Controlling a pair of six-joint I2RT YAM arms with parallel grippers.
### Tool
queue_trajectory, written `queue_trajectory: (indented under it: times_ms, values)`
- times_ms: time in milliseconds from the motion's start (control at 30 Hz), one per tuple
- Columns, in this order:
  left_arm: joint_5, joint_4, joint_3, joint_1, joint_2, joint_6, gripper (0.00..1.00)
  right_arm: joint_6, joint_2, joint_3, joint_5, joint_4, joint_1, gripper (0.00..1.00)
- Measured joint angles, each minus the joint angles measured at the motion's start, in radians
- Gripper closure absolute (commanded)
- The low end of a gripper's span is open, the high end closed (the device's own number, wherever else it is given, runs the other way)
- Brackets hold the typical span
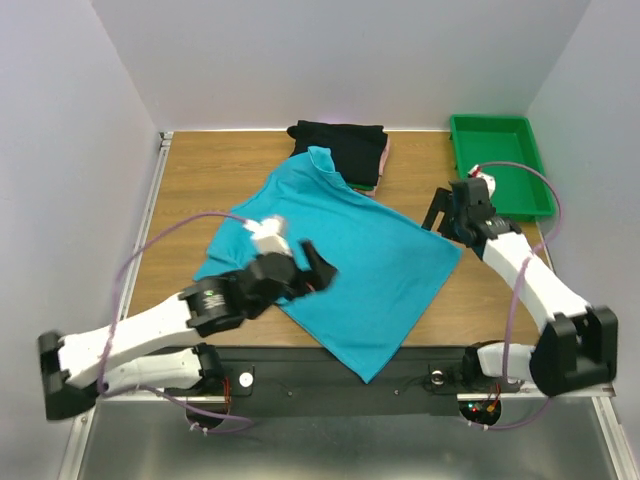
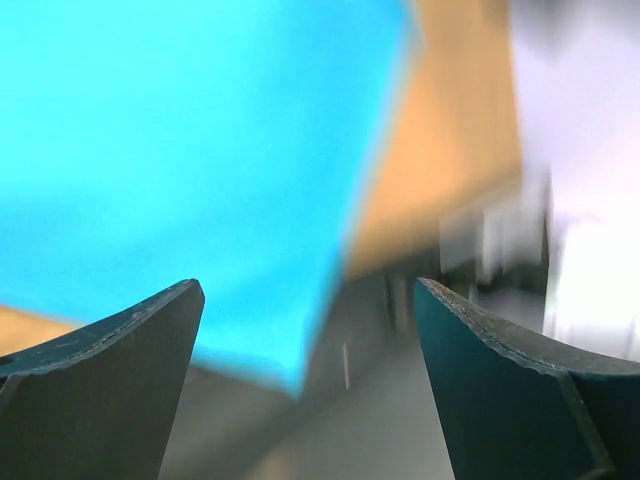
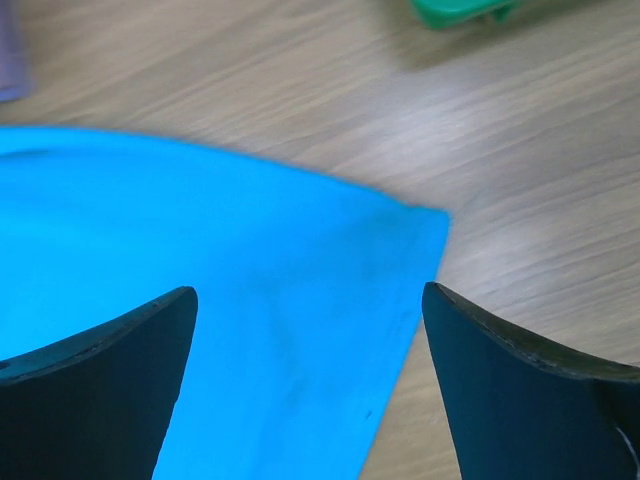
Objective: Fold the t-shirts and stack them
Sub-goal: Flatten the tshirt out
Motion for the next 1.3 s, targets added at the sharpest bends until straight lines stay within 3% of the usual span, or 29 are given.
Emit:
queue_trajectory:
  times_ms: [167,267,433,533,700,933,1133,1300]
  values:
    - [-0.181,-0.015,-0.066,0.299,-0.217,0.008,0.01,0.06,-0.238,-0.105,-0.148,0.045,0.124,0.0]
    - [-0.18,0.027,-0.079,0.512,-0.234,0.065,0.01,0.09,-0.224,-0.149,-0.209,0.065,0.21,0.0]
    - [0.02,0.165,-0.045,0.859,0.058,0.187,0.02,0.133,-0.02,-0.152,-0.197,0.08,0.239,0.0]
    - [0.152,0.23,0.031,0.97,0.315,0.255,0.02,0.145,0.079,-0.134,-0.146,0.078,0.238,0.0]
    - [0.283,0.283,0.063,1.067,0.555,0.312,0.02,0.14,0.233,-0.04,-0.079,0.09,0.209,0.0]
    - [0.349,0.334,0.06,1.147,0.636,0.327,0.02,0.078,0.395,0.078,-0.055,0.125,0.143,0.0]
    - [0.394,0.436,-0.072,1.149,0.601,0.302,0.02,0.003,0.501,0.188,-0.06,0.158,0.098,0.0]
    - [0.407,0.496,-0.301,1.082,0.396,0.228,0.02,-0.071,0.604,0.327,-0.084,0.169,0.031,0.0]
